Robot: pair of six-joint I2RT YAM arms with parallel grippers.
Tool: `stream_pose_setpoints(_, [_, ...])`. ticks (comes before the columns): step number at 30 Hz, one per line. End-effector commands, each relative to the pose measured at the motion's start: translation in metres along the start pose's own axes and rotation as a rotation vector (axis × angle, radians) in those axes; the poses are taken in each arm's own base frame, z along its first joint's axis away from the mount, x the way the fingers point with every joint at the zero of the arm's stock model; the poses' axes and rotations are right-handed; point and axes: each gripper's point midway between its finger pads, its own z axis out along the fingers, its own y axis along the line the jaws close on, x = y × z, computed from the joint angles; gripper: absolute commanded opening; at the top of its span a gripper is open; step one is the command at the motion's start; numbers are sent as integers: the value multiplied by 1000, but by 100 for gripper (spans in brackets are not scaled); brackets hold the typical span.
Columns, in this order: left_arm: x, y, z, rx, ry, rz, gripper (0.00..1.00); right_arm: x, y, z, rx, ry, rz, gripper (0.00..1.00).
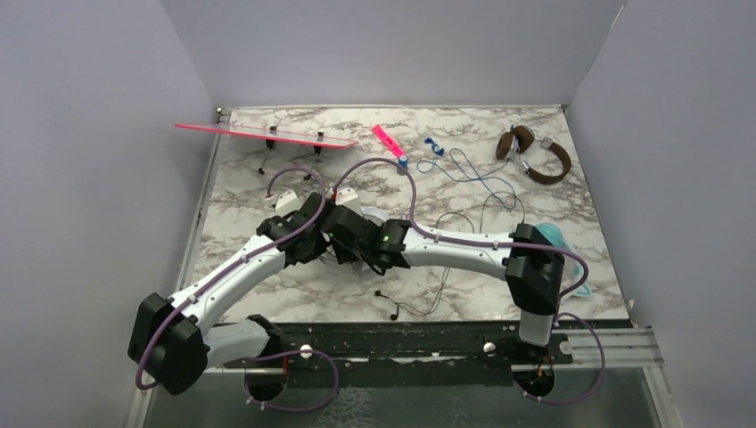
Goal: Wrap the headphones
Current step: Wrap the headphones cable around the headphones.
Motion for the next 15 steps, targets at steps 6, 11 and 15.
stream_pose_setpoints(6, [7, 3, 10, 6, -11, -34, 0, 7, 1, -15, -56, 36, -25, 14])
stream_pose_setpoints(11, [11, 7, 17, 9, -19, -17, 0, -3, 11, -29, -125, 25, -2, 0])
stream_pose_setpoints(15, [16, 8, 23, 39, -21, 18, 0, -14, 25, -47, -217, 4, 38, 0])
